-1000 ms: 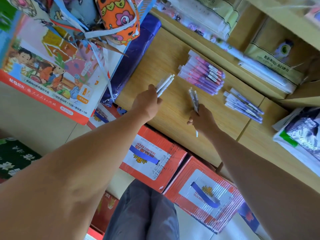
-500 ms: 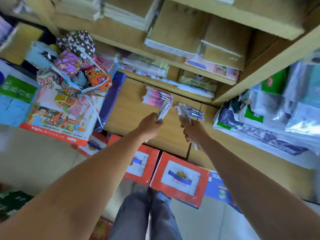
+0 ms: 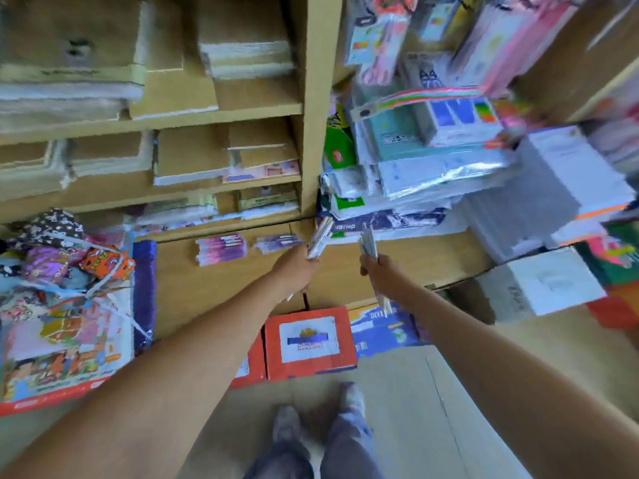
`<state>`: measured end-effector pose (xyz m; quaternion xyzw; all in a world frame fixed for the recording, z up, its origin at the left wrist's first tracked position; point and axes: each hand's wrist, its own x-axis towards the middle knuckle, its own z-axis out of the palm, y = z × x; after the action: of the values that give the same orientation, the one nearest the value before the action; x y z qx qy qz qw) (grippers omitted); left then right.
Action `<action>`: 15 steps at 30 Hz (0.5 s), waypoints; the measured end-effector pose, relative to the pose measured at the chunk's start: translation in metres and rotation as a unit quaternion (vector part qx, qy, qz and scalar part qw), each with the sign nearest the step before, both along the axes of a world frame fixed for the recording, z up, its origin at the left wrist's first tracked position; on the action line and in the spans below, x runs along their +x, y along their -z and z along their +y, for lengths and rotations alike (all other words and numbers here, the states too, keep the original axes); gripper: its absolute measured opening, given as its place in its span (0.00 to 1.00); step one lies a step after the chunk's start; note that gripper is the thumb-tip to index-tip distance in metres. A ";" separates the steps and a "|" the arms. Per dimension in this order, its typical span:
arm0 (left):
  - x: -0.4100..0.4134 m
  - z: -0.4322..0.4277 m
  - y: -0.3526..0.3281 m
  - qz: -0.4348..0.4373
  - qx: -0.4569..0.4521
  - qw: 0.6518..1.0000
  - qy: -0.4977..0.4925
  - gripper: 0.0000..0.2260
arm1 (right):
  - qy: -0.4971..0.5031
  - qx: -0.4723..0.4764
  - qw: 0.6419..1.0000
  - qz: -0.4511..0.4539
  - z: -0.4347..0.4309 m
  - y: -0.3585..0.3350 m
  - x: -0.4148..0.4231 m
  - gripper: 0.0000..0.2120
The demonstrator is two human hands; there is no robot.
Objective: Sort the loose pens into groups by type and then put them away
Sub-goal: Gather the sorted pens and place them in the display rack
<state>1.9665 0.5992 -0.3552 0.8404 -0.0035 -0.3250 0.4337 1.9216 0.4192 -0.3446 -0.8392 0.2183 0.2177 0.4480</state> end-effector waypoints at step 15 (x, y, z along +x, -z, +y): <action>-0.079 -0.332 -0.064 -0.015 -0.006 0.983 0.182 0.05 | 0.208 0.038 0.977 -0.007 -0.308 -0.069 -0.139 0.14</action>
<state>1.8877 0.2671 -0.2913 0.8278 -0.1650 -0.3858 0.3723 1.7823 0.1111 -0.2760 -0.7596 0.3762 0.1222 0.5163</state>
